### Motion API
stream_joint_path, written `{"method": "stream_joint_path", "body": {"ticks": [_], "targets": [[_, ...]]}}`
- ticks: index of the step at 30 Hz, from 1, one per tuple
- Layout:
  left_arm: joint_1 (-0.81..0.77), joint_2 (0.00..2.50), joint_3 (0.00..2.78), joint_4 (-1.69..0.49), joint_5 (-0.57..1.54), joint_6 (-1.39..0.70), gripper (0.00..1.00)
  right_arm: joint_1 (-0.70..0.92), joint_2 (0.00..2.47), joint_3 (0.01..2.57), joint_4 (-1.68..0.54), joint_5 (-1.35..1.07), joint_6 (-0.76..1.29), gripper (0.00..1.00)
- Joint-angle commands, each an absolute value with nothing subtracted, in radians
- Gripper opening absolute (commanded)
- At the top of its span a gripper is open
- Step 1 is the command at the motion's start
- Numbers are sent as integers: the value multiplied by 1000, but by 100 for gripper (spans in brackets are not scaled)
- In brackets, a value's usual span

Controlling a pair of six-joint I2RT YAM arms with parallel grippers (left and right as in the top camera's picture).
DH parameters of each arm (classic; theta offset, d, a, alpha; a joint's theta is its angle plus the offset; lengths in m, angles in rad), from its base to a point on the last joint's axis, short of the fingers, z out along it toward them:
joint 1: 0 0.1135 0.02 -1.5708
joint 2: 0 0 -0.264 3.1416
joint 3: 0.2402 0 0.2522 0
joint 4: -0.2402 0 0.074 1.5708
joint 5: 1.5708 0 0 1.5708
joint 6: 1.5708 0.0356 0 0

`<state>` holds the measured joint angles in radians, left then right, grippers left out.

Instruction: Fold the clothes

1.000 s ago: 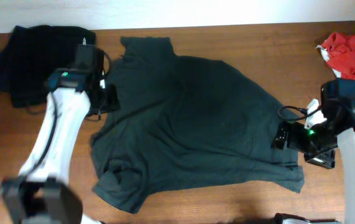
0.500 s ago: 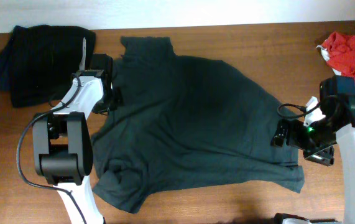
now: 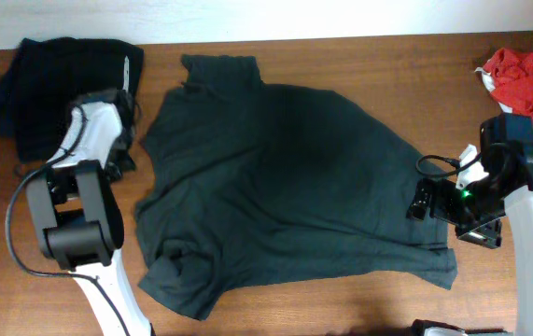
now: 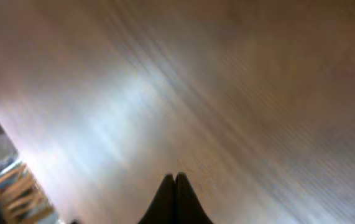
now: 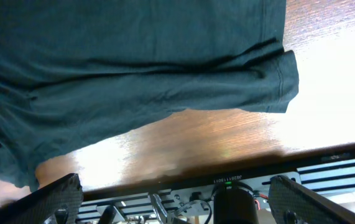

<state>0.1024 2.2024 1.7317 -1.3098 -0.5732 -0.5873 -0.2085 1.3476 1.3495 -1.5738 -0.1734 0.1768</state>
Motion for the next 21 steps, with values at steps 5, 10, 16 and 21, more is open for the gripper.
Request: {"method": "stream_joint_path", "body": {"ticks": [5, 10, 16, 21], "targets": [[-1, 2118, 1992, -1334, -110, -368, 1, -203, 1348, 1350, -1566, -173, 173, 99], [-70, 2131, 1764, -1132, -41, -334, 1, -203, 1348, 1350, -1570, -172, 173, 99], [-74, 2131, 1481, -873, -41, -319, 1, -203, 1348, 1350, -1570, -172, 173, 99], [-23, 2132, 1357, -783, -104, -345, 1, -203, 1348, 1350, -1582, -172, 173, 99]]}}
